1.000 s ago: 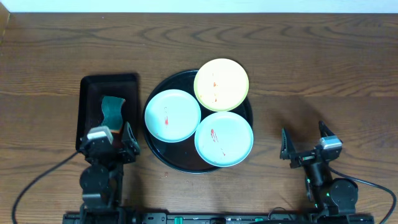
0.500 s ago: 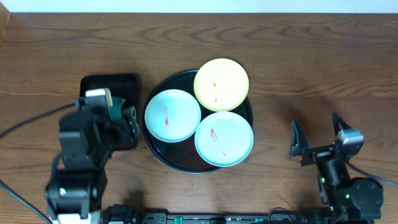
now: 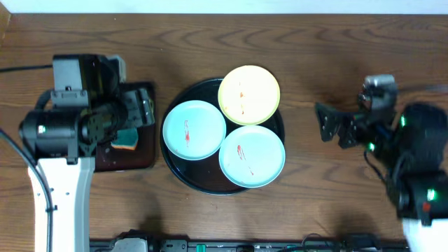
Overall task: Clean dirty plates on tray and stack at the side
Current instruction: 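Reach the left gripper to the sponge and the right gripper toward the plates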
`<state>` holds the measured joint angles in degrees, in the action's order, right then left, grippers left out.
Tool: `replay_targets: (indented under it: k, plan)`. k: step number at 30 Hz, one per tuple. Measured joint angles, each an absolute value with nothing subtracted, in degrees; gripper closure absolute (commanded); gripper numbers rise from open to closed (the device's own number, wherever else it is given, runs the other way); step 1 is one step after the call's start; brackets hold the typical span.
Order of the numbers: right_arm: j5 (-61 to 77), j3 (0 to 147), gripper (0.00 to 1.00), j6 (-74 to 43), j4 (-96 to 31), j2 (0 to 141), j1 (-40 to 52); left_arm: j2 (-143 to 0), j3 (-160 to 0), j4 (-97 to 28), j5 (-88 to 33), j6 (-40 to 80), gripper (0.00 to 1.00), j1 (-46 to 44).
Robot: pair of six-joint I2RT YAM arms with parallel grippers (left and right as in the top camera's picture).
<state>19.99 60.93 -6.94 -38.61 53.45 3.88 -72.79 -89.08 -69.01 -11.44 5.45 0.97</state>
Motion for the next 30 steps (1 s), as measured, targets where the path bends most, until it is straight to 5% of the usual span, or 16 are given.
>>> replay_targets:
  k: [11,30]
  plan:
    - [28.0,70.0,0.01,-8.4,-38.2,72.4,3.9,-74.1,-89.2,-67.5,-12.1,5.3,0.22,1.0]
    - [16.3,82.9,0.46,-24.9,-41.2,99.1,29.8,-81.3,-89.3,-69.8,0.6,7.8,0.22,5.8]
